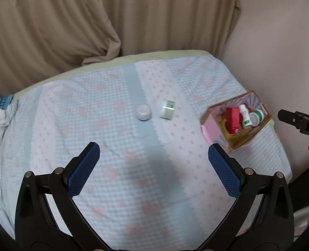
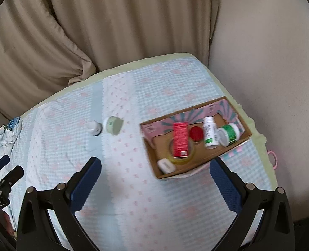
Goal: Organize rigid objects
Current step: 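Lift both tools away from the box toward the two remaining jars, then grasp the small white jar with the left tool while the right tool grasps the pale green jar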
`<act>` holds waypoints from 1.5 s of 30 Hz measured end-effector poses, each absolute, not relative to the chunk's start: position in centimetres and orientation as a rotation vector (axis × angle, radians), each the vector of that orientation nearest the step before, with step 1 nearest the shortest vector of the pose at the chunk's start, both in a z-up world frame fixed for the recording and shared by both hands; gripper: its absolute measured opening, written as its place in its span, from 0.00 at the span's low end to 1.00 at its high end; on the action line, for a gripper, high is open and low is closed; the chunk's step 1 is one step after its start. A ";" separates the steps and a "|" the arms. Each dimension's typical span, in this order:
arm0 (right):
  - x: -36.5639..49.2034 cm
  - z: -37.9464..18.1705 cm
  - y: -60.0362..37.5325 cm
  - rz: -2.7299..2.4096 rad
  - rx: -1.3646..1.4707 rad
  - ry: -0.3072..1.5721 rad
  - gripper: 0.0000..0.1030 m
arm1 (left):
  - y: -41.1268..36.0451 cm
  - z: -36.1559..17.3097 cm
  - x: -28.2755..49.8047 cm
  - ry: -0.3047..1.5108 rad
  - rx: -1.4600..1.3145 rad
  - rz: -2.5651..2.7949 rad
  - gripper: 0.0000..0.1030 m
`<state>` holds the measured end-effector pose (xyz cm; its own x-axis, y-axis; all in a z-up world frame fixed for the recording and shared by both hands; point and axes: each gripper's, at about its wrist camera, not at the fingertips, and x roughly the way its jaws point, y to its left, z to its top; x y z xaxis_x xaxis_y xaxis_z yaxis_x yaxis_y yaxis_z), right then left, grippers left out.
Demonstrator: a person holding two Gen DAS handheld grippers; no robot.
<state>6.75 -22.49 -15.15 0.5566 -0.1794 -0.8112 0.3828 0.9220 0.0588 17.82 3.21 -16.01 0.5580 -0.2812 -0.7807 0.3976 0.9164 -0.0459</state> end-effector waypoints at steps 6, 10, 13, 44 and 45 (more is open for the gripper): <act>9.4 -16.0 -17.4 -0.352 0.262 0.950 1.00 | 7.4 -17.2 20.6 0.900 0.167 -0.404 1.00; 11.4 -17.7 -15.5 -0.375 0.305 0.980 1.00 | 8.8 -19.4 23.1 0.920 0.182 -0.418 1.00; 13.4 -19.4 -14.7 -0.383 0.324 1.011 1.00 | 8.9 -21.6 24.9 0.935 0.211 -0.428 1.00; 38.5 -41.1 -18.9 -0.337 0.592 1.346 0.80 | -6.2 -44.8 43.7 0.990 0.397 -0.615 0.94; 38.8 -41.8 -19.1 -0.343 0.606 1.352 0.79 | -6.4 -45.2 43.9 0.994 0.399 -0.616 0.93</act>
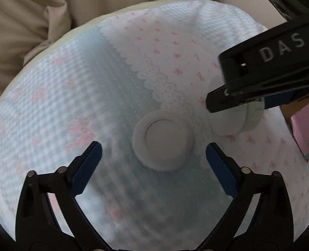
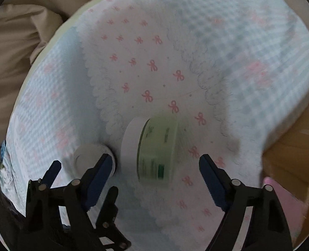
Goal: Organize rigid objects
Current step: 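Grasp the small white jar with the left tool while the right tool grasps the pale green jar, then carry both jars into the cardboard box and open both tools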
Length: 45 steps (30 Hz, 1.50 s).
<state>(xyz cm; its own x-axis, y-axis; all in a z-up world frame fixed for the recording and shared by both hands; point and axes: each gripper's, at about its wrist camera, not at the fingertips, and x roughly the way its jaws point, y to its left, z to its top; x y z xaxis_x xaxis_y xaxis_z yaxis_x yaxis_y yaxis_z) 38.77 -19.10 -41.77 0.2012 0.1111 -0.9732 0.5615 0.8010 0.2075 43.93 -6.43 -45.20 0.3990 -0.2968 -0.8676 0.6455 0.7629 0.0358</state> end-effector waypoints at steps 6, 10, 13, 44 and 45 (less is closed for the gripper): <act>39.9 -44.0 -19.4 -0.337 0.630 1.389 0.60 | -7.8 -46.4 44.3 1.007 0.398 -0.655 0.77; 40.0 -44.4 -19.5 -0.332 0.637 1.396 0.50 | -8.1 -46.8 44.4 1.012 0.412 -0.644 0.53; 39.5 -44.3 -19.7 -0.336 0.632 1.387 0.42 | -7.7 -46.6 45.0 1.030 0.369 -0.654 0.52; 23.2 -24.0 -17.5 -0.227 0.591 1.157 0.39 | -2.9 -23.4 31.1 0.892 0.240 -0.669 0.52; 22.2 -23.1 -17.8 -0.224 0.600 1.148 0.39 | -2.9 -22.8 30.5 0.888 0.236 -0.671 0.52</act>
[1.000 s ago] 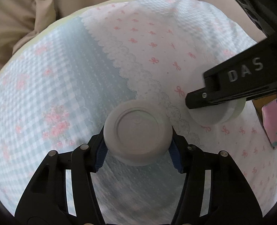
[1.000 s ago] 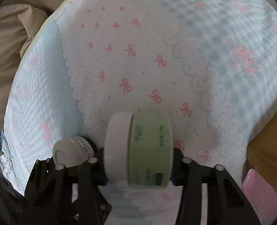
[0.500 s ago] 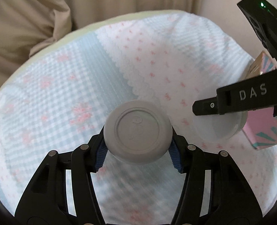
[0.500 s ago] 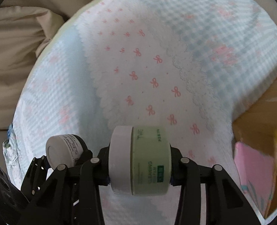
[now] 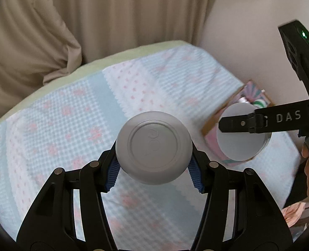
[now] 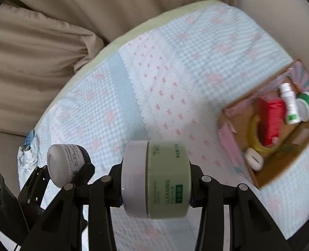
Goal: Organize rigid objects
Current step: 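Carry both jars into the cardboard box and open both tools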
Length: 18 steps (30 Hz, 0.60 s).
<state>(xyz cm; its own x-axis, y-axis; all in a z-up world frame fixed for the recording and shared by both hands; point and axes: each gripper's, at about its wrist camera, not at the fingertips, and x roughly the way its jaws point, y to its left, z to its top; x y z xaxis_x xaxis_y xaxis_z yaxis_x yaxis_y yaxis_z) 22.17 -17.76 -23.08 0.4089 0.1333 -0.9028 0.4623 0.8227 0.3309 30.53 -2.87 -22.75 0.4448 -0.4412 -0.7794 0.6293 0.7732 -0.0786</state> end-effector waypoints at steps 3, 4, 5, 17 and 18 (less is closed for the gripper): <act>19.5 -20.7 -18.9 -0.222 0.612 1.124 0.39 | -3.2 -20.6 28.6 0.874 0.222 -0.676 0.52; 18.8 -20.2 -19.4 -0.228 0.602 1.121 0.39 | -3.4 -19.9 27.8 0.872 0.216 -0.676 0.52; 18.0 -19.7 -19.8 -0.234 0.597 1.117 0.39 | -3.8 -19.3 27.1 0.871 0.211 -0.675 0.52; 10.6 -17.9 -31.3 -0.259 0.571 1.120 0.39 | -13.4 -17.5 20.0 0.884 0.199 -0.644 0.52; 10.5 -18.1 -32.4 -0.255 0.563 1.127 0.39 | -14.3 -17.7 19.8 0.889 0.197 -0.641 0.52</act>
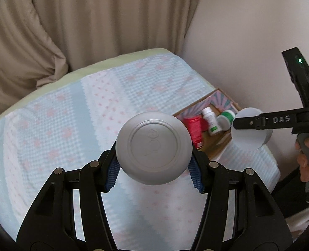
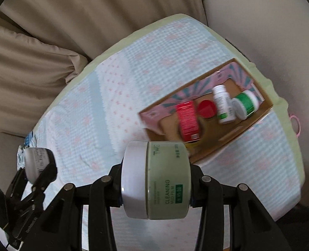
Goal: Organize rigid objects
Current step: 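Carry both jars into the cardboard box and open both tools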
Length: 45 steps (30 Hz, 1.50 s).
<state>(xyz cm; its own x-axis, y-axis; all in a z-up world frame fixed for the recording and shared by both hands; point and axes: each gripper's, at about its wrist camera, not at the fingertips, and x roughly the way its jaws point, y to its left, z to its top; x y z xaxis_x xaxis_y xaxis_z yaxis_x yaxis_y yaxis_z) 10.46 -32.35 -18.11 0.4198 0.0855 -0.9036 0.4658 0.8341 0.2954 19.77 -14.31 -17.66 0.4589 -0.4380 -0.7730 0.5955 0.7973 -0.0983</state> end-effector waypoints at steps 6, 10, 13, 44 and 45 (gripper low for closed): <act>10.3 -20.7 -39.1 -0.240 0.541 1.184 0.39 | -21.4 -20.9 19.3 0.957 0.190 -0.606 0.52; 11.0 -22.9 -42.7 -0.224 0.530 1.230 0.39 | -24.2 -23.6 20.1 1.007 0.161 -0.557 0.52; 11.8 -24.5 -44.5 -0.204 0.530 1.260 0.39 | -25.6 -25.6 21.3 1.045 0.147 -0.517 0.52; 15.0 -32.8 -46.4 -0.110 0.365 1.348 1.00 | -30.2 -34.7 28.7 1.198 0.265 -0.471 1.00; 14.8 -32.8 -46.3 -0.112 0.339 1.356 1.00 | -29.9 -34.6 28.8 1.201 0.254 -0.470 1.00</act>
<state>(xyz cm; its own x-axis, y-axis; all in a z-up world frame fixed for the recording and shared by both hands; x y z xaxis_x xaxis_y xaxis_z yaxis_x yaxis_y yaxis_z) 14.77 -46.34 -32.82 0.2161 0.1155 -0.9695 0.2735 0.9461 0.1736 28.77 -29.94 -34.60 0.2813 -0.2140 -0.9355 0.4772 0.8769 -0.0571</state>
